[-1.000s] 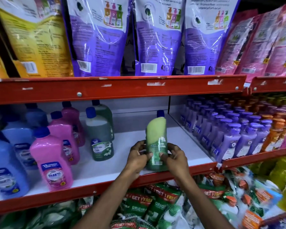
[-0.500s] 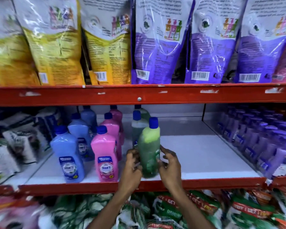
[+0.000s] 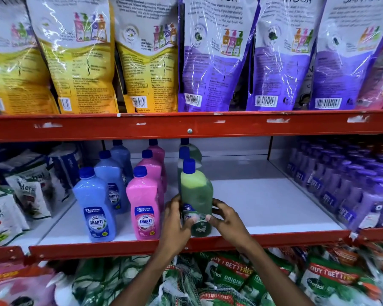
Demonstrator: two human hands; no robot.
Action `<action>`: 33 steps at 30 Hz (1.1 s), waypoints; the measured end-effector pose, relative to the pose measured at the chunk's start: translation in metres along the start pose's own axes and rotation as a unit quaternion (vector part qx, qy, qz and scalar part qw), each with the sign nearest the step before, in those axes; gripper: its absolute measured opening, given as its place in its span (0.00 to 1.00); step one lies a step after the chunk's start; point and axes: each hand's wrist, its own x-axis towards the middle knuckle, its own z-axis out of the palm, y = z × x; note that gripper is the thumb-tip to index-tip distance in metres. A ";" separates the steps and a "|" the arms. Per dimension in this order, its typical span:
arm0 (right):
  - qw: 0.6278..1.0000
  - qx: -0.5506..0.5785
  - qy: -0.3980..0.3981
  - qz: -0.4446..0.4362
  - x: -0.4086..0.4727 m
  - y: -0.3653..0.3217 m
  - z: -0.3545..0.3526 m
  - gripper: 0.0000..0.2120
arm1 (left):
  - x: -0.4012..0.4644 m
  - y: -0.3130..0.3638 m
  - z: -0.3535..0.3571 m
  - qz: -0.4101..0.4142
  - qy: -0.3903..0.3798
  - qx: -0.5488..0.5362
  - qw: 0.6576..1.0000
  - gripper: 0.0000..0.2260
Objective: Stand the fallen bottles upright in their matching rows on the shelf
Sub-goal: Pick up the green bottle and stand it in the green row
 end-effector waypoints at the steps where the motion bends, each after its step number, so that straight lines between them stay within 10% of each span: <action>1: 1.000 -0.011 0.003 -0.001 0.002 0.001 0.001 0.21 | -0.001 0.001 -0.001 -0.002 0.001 0.006 1.000 0.36; 18: 1.000 0.013 0.020 0.012 -0.018 -0.006 0.020 0.23 | -0.031 0.004 -0.016 0.032 -0.003 -0.032 0.999 0.28; 23: 0.991 -0.029 0.131 0.006 -0.033 -0.013 0.051 0.42 | -0.071 -0.008 -0.044 0.082 0.214 0.034 0.973 0.23; 26: 0.981 -0.069 0.180 0.010 -0.024 -0.016 0.075 0.52 | -0.065 -0.020 -0.057 0.003 0.287 0.070 0.955 0.35; 33: 0.964 -0.079 0.252 0.017 -0.010 -0.025 0.094 0.48 | -0.039 -0.023 -0.063 -0.079 0.182 0.086 0.976 0.47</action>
